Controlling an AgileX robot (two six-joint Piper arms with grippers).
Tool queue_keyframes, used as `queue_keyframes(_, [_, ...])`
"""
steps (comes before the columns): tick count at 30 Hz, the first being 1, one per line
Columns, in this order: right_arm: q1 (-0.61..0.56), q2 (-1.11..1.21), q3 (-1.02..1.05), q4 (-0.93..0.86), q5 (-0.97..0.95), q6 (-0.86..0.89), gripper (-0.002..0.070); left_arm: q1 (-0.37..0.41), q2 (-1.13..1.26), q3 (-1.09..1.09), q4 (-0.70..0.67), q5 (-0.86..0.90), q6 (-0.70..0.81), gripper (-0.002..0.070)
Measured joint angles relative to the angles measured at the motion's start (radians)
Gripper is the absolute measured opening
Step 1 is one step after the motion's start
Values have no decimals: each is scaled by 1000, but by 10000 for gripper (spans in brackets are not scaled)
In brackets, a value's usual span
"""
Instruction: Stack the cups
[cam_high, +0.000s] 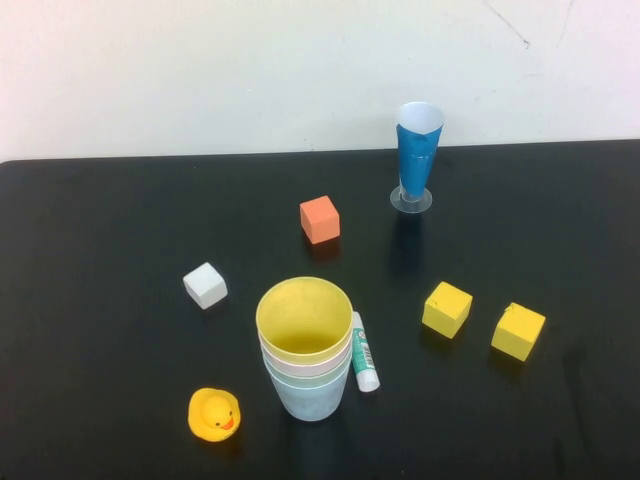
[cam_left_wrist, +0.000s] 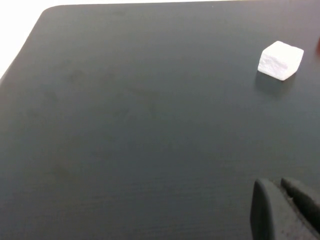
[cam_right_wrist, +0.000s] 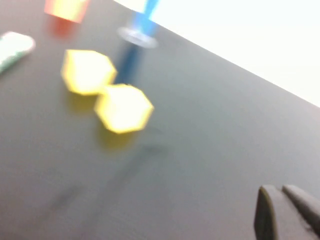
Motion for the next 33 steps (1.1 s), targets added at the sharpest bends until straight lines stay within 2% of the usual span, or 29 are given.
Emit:
queue_keyframes(4, [-159,-85,123,0,-32,-1,-1,0,0,0,0,0,0,-1])
queue_keyframes(7, [-200,-91,168,0,-34,-1,-1,0,0,0,0,0,0,-1])
queue_keyframes(29, [-205,-96,170,0,-33,-3,-1,0,0,0,4,0,0,-1])
queue_keyframes(33, [-205,-96,170,-14,-33,121,-1,0,0,0,4,0,0,-1])
